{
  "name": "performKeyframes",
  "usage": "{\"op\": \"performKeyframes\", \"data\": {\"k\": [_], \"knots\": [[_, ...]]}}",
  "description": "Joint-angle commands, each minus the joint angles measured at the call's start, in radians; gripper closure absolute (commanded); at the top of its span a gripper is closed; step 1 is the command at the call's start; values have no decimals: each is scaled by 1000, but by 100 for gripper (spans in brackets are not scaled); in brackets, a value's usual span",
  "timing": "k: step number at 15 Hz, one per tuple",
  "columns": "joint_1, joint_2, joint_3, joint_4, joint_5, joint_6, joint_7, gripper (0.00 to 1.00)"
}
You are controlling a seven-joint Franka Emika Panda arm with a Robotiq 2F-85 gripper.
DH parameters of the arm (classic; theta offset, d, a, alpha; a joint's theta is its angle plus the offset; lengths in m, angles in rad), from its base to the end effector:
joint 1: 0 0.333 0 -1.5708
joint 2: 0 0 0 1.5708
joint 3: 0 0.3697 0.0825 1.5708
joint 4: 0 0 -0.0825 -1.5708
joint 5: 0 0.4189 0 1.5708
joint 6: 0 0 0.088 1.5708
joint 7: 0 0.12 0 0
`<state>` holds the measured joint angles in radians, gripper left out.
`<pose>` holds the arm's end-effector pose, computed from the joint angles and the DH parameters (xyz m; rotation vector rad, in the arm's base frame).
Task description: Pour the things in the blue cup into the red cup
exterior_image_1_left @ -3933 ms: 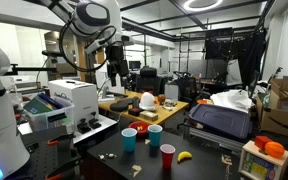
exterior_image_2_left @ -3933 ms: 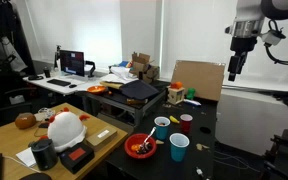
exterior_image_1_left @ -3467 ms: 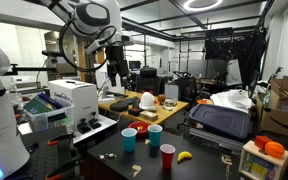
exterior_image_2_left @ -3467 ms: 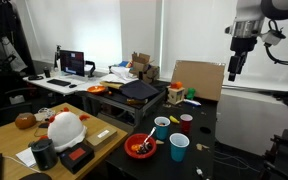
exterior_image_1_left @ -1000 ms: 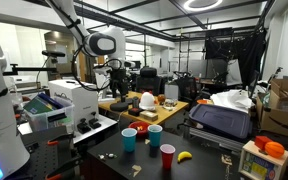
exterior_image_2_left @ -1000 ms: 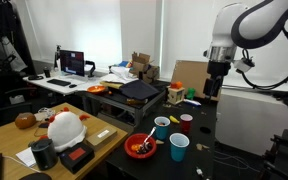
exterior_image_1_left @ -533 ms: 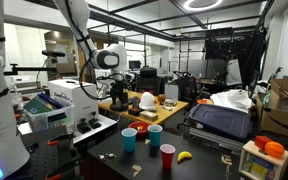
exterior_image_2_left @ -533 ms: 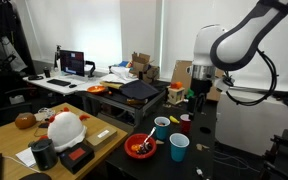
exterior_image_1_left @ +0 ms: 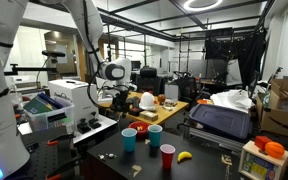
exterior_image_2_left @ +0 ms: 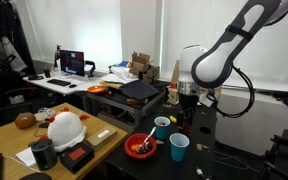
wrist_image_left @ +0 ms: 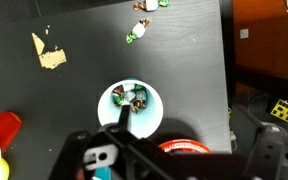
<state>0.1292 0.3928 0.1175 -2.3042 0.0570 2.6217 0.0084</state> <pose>0.5345 0.1359 0.1754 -3.0647 -0.2774 0.1265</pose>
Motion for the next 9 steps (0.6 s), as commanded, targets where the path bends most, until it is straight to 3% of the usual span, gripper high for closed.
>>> {"op": "performKeyframes", "data": {"k": [1,9], "knots": [[5,61,2,55,-2,-18,19,0],[46,146,-13,128,-26,-5,46,0]]}}
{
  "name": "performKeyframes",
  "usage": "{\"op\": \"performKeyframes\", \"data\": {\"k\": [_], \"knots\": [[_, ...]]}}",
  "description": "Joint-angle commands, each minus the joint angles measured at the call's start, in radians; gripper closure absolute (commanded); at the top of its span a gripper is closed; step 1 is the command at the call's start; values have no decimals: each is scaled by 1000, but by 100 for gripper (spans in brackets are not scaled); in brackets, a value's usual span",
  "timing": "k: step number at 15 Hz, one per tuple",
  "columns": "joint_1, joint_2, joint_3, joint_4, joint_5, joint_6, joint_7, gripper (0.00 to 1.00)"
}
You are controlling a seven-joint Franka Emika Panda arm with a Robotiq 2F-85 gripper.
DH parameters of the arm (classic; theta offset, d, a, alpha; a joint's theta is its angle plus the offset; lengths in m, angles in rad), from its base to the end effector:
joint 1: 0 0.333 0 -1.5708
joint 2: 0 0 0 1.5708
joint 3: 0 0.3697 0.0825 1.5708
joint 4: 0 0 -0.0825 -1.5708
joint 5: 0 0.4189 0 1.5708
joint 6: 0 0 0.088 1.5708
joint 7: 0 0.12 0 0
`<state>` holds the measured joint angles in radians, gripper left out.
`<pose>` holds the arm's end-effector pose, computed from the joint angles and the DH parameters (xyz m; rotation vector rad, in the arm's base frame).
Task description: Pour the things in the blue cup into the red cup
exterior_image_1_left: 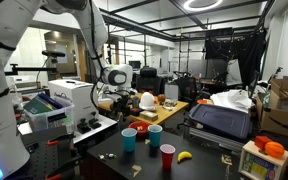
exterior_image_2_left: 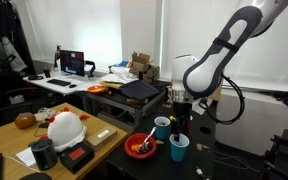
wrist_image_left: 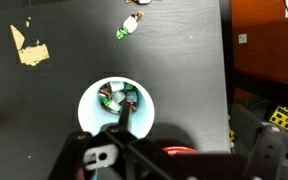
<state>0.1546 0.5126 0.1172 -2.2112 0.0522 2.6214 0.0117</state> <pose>0.5530 0.1559 0.1389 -3.0546 -0.3086 0.1702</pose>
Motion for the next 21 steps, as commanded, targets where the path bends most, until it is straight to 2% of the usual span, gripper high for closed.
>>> {"op": "performKeyframes", "data": {"k": [1,11,21], "knots": [[22,35,-14,42,-21,-6,45,0],[69,127,-83,104,-74,10,150,0],[63,180,-84,171,-65,14,155,0]]}}
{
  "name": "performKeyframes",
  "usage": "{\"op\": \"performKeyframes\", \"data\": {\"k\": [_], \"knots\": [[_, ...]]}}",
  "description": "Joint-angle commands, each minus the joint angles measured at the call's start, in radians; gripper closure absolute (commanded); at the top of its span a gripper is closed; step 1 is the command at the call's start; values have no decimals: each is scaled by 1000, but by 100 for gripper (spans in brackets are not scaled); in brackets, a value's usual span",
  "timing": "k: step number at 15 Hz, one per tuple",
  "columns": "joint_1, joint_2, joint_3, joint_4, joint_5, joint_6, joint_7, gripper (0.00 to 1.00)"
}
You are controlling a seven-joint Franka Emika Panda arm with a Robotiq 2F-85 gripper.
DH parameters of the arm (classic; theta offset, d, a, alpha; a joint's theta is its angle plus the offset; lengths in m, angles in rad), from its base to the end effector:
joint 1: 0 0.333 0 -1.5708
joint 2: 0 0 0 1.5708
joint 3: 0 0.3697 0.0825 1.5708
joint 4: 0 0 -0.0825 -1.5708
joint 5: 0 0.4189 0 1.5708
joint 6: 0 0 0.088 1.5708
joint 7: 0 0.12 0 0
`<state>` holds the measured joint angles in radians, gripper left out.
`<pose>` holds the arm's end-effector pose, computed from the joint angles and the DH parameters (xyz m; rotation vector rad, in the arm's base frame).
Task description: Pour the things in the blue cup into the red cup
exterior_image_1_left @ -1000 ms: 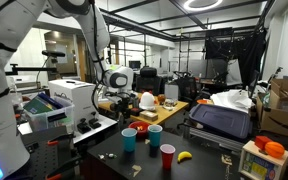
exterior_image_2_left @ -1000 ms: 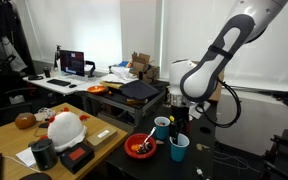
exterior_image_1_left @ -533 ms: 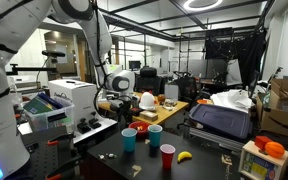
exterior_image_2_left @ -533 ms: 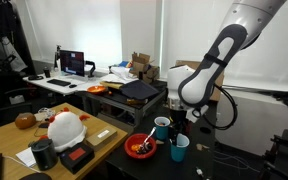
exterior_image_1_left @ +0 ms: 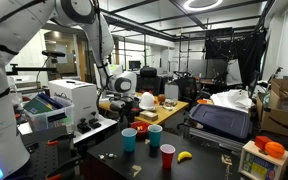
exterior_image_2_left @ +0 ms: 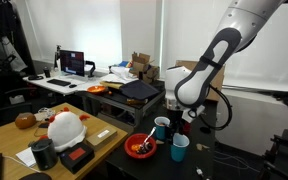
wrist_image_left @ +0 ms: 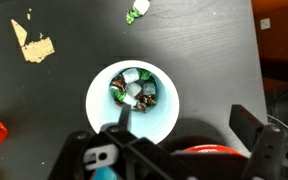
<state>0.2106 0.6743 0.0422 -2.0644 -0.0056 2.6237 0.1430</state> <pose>0.5896 0.1533 0.0883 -3.1303 -0.1678 0.1835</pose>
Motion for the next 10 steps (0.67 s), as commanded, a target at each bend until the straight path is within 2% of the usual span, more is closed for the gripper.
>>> {"op": "performKeyframes", "data": {"k": [1,6,10], "knots": [[5,24,-8,29,-6,11,22,0],[-2,38,-4,47,-4,10,10,0],[38,20,-35,69,-39,-1,40,0]]}}
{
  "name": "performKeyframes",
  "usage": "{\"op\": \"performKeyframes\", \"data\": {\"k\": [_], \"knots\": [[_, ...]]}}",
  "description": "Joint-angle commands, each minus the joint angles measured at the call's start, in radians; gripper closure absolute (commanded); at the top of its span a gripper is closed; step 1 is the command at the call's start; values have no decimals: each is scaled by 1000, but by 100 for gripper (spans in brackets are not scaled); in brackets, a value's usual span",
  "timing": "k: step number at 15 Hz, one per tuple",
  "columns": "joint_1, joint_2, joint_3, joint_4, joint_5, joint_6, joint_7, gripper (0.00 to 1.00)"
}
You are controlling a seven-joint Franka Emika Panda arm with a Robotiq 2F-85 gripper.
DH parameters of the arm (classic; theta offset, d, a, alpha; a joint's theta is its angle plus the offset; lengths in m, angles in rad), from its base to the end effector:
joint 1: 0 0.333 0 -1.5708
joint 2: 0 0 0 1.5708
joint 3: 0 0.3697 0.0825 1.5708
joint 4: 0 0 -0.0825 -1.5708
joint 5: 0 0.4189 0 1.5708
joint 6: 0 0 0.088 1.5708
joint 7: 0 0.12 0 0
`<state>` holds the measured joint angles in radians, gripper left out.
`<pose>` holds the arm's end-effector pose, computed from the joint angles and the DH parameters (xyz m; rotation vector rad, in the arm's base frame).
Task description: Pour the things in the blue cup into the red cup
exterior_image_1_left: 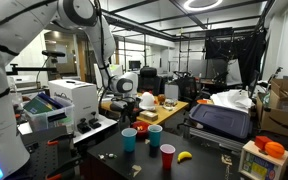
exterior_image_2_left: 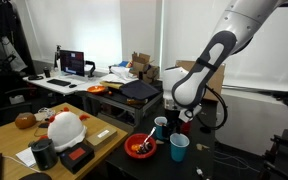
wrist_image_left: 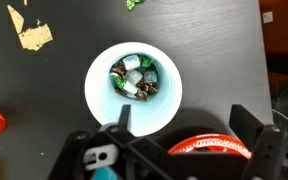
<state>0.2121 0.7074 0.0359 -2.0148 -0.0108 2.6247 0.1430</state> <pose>0.6056 0.1540 0.0837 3.1329 0.1680 -0.1551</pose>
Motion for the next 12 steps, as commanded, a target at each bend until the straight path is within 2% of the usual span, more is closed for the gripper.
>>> {"op": "performKeyframes", "data": {"k": [1,7,12], "knots": [[45,-15,-33,33,-46,-12,42,0],[94,31,-19,161,-91,-48,27,0],[138,146,-17,321,-111,-96,24,0]]}}
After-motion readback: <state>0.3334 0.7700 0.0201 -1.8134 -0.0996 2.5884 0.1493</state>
